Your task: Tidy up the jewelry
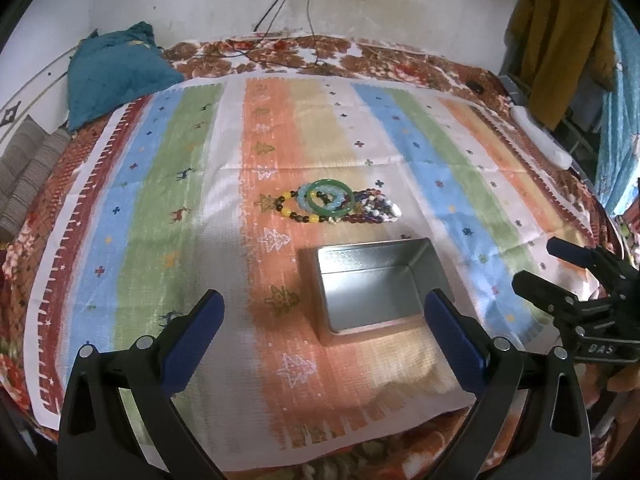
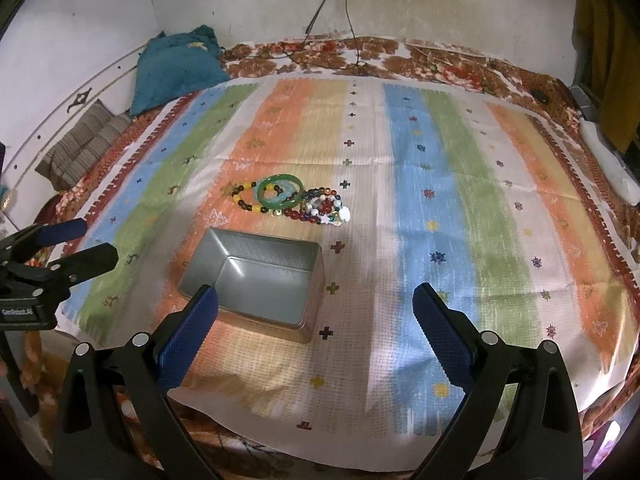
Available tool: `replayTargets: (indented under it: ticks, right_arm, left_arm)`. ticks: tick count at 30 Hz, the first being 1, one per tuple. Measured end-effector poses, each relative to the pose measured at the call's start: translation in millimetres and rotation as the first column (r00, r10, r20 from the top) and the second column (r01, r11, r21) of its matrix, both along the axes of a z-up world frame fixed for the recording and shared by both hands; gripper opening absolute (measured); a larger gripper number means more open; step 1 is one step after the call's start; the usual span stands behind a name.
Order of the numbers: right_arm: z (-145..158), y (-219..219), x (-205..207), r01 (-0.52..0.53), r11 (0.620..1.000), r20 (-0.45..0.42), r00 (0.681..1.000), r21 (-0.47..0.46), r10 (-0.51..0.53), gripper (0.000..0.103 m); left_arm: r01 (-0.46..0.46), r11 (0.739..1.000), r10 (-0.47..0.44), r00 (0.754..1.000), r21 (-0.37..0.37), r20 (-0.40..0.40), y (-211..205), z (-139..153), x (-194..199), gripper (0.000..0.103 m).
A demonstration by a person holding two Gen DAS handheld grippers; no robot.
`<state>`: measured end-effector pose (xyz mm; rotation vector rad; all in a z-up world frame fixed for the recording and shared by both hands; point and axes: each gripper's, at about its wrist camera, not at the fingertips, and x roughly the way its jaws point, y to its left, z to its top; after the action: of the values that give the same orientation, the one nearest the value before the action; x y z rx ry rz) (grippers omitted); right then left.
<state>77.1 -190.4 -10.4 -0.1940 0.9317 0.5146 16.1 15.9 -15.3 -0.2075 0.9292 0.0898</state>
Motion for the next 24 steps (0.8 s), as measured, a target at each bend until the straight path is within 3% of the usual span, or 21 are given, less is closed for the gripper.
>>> replayTargets:
  ticks: [6, 24]
  right_arm:
    - [-5, 3, 14, 0.001, 1.000, -0.023, 1.000, -0.015, -0.001, 0.099]
    - [-23, 18, 72, 0.003, 0.999, -0.102, 0.995, -0.051, -0.008, 0.099]
  left_arm:
    - [-0.002, 0.999, 0.003, 1.000, 0.050, -0.025, 0, -4, 19, 0.097]
    - [-0.069, 0.996, 0.074, 0.991, 0.053, -0.113, 22, -21, 100, 0.097]
